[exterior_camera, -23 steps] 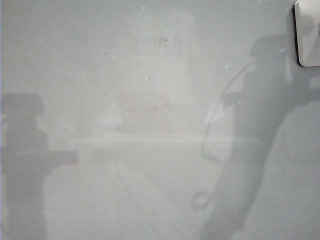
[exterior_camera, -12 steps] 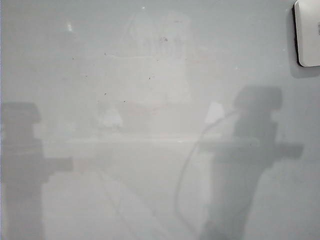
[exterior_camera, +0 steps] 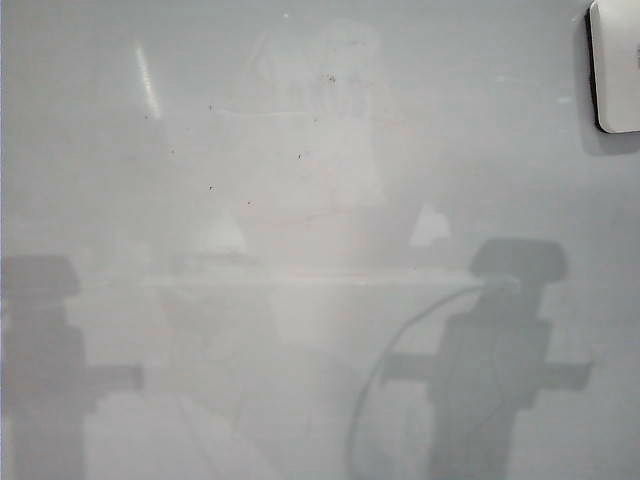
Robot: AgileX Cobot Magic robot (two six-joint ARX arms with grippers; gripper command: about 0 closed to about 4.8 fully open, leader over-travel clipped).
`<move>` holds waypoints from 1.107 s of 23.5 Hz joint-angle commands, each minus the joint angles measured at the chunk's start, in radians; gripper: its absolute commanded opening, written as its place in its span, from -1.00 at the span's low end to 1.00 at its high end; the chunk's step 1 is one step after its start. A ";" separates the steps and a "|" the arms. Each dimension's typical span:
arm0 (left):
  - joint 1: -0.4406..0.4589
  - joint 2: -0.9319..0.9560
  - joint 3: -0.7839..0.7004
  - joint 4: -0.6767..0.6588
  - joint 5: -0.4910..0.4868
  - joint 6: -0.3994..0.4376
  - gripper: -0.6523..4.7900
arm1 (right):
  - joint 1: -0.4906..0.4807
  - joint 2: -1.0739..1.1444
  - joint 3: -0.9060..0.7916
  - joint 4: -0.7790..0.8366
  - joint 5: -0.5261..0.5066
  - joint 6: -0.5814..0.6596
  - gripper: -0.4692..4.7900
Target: Grab the whiteboard eraser that is attached to the surface of the whiteboard and use it to clean the writing on the whiteboard.
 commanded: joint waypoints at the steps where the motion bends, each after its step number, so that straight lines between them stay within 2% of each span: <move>1: 0.000 0.000 -0.031 0.017 -0.003 0.000 -0.78 | 0.001 0.005 -0.056 0.074 -0.004 0.003 -0.32; 6: 0.000 0.000 -0.066 0.017 -0.005 0.000 -0.78 | 0.001 0.005 -0.170 0.092 0.003 0.002 -0.32; 11: 0.000 0.000 -0.071 0.012 -0.090 0.001 -0.78 | 0.001 0.005 -0.275 0.153 0.023 -0.010 -0.32; 12: 0.000 0.000 -0.071 0.015 -0.109 0.001 -0.78 | 0.001 0.006 -0.278 0.141 0.027 -0.033 -0.32; 14: 0.000 0.000 -0.071 0.017 -0.142 0.000 -0.78 | 0.005 0.005 -0.279 0.146 0.109 -0.201 -0.32; 17: 0.000 -0.001 -0.071 0.017 -0.132 0.000 -0.78 | 0.005 0.004 -0.279 0.242 0.221 -0.291 -0.32; 21: 0.000 -0.001 -0.071 0.014 -0.133 0.000 -0.78 | 0.006 0.002 -0.279 0.407 0.246 -0.288 -0.32; 26: 0.000 -0.001 -0.071 0.013 -0.133 0.000 -0.78 | 0.005 0.002 -0.279 0.444 0.246 -0.288 -0.32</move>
